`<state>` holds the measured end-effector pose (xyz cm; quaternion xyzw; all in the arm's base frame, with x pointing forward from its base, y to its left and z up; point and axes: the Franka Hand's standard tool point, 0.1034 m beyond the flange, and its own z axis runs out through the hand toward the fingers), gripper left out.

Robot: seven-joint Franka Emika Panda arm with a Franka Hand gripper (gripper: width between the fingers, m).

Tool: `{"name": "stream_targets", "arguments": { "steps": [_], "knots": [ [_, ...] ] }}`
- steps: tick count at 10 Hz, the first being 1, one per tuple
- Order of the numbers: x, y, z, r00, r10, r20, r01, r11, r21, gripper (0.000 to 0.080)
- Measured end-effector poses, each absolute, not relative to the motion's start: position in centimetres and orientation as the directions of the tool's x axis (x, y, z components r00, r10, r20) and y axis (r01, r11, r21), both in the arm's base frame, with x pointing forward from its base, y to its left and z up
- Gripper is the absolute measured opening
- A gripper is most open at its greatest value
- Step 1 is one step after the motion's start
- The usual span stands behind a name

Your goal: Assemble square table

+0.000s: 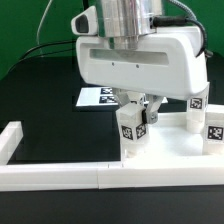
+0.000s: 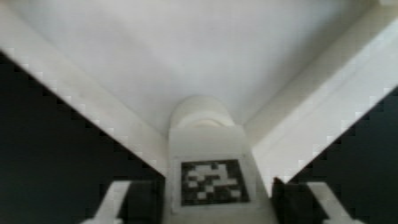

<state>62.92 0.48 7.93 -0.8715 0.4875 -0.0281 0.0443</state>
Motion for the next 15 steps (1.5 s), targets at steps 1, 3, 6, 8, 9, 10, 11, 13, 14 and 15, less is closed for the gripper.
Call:
{"name": "stream_targets", "arguments": {
  "steps": [1, 3, 6, 8, 9, 10, 11, 13, 14, 15],
  "knots": [
    [63.0, 0.6, 7.9, 0.356, -0.934, -0.025, -0.930, -0.351, -0.109, 0.0284],
    [63.3, 0.4, 8.0, 0.016, -0.994, -0.113, -0.994, -0.003, -0.113, 0.0284],
    [63.2, 0.7, 7.8, 0.213, -0.973, -0.085, -0.970, -0.201, -0.135, 0.0358],
    [62.9, 0.6, 7.6, 0.582, -0.812, -0.035, -0.806, -0.572, -0.153, 0.0545],
    [62.7, 0.8, 7.6, 0.716, -0.698, -0.025, -0.693, -0.707, -0.141, 0.0633],
    [62.8, 0.6, 7.6, 0.744, -0.668, -0.013, -0.663, -0.736, -0.140, 0.0633],
    [62.8, 0.5, 7.6, 0.803, -0.596, 0.003, -0.590, -0.796, -0.137, 0.0644],
    [63.2, -0.2, 7.9, 0.961, -0.269, 0.070, -0.263, -0.961, -0.086, 0.0648],
    [63.5, -0.5, 8.0, 0.991, -0.092, 0.102, -0.086, -0.994, -0.062, 0.0649],
    [63.4, -0.5, 7.9, 0.984, -0.148, 0.097, -0.141, -0.988, -0.069, 0.0649]
  ]
}}
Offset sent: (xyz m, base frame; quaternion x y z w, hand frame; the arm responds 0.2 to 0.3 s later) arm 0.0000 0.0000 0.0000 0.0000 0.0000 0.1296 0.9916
